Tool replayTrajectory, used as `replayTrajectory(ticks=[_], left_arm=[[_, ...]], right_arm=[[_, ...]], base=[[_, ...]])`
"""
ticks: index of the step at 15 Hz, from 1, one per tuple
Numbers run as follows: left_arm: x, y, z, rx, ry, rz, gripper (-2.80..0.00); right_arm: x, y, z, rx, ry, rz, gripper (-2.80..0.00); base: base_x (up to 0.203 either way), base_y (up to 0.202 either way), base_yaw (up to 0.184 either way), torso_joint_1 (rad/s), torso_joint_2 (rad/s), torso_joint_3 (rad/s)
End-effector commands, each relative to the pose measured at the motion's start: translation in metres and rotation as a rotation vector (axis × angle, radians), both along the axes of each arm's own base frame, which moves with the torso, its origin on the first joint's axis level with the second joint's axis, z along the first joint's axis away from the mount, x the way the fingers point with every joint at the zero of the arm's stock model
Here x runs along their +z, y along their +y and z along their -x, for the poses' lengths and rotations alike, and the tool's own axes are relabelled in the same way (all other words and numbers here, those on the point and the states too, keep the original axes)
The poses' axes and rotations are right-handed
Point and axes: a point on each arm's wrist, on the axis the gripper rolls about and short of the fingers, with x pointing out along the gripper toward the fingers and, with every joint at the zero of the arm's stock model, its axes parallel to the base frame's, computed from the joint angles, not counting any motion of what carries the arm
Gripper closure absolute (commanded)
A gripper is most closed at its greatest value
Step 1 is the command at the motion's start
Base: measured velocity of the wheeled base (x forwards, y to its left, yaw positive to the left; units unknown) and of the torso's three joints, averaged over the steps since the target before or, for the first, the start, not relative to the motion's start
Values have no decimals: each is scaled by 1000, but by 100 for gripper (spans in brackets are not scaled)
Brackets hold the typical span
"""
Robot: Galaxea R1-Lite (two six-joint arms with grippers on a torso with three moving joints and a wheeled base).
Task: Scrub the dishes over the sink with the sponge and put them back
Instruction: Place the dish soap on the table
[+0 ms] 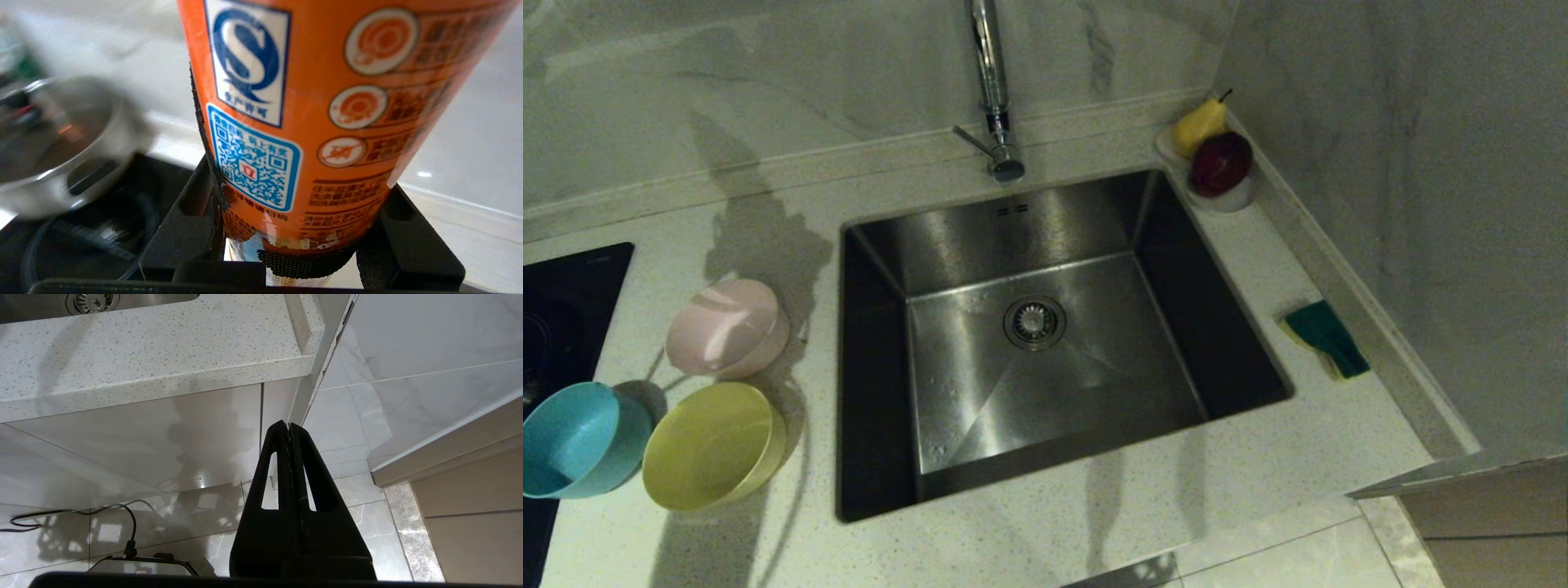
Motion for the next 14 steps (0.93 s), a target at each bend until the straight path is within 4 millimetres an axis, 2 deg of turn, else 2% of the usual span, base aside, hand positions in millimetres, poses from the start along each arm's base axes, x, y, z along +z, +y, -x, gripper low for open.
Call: replayTrajectory(ticks=[1,3,5,9,14], left_arm=[[-24,17,-32,62,90,27,0],[-39,31,-52,154,118,48,0],[-55,42,-71,340,130,100,0],[-80,61,-101,401,163,137,0],[-110,78,-144,407,115,150,0]], right_arm=[[0,0,0,1,0,1,0],[0,0,0,1,0,0,0],[0,0,0,1,0,0,0],[0,0,0,1,0,0,0],[0,0,0,1,0,0,0]], base=[[0,0,0,0,0,0],[0,0,0,0,0,0],[0,0,0,0,0,0],[0,0,0,0,0,0],[0,0,0,0,0,0]])
